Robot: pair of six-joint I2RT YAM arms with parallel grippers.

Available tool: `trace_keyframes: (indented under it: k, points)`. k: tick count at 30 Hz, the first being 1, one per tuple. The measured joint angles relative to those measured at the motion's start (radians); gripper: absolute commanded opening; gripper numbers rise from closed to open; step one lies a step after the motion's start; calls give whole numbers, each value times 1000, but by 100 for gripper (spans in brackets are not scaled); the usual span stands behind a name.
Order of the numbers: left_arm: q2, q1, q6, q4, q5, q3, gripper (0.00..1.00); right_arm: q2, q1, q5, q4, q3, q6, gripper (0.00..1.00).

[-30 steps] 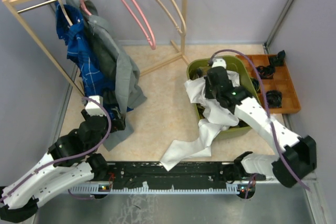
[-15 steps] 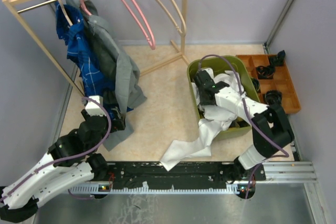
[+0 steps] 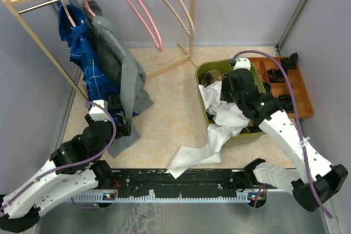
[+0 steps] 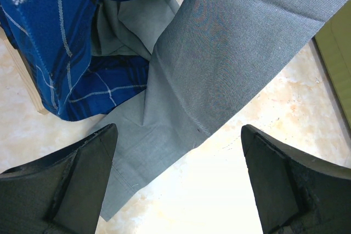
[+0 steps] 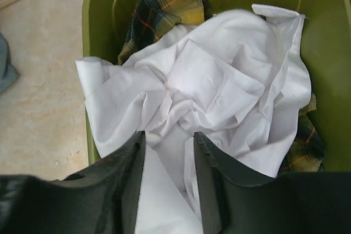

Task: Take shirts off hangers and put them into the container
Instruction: Place the shirt in the bin.

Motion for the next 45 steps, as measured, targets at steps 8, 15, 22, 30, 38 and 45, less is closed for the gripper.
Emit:
trace_keyframes:
  k: [8,15,22,30,38,45]
  points:
    - [0,0,0,0,0,0,99,-146,0,-39,-146,-121,90,26]
    - [0,0,0,0,0,0,99,-87,0,-78,-197,-231,133,23]
    - [-6,0,0,0,0,0,99,13,0,-50,-200,-144,127,26]
    - [-6,0,0,0,0,0,99,-2,0,-175,31,-13,79,21]
    - [-6,0,0,0,0,0,99,269,0,-219,125,25,76,16]
    - [-6,0,0,0,-1,0,99,343,0,-170,192,-21,77,15]
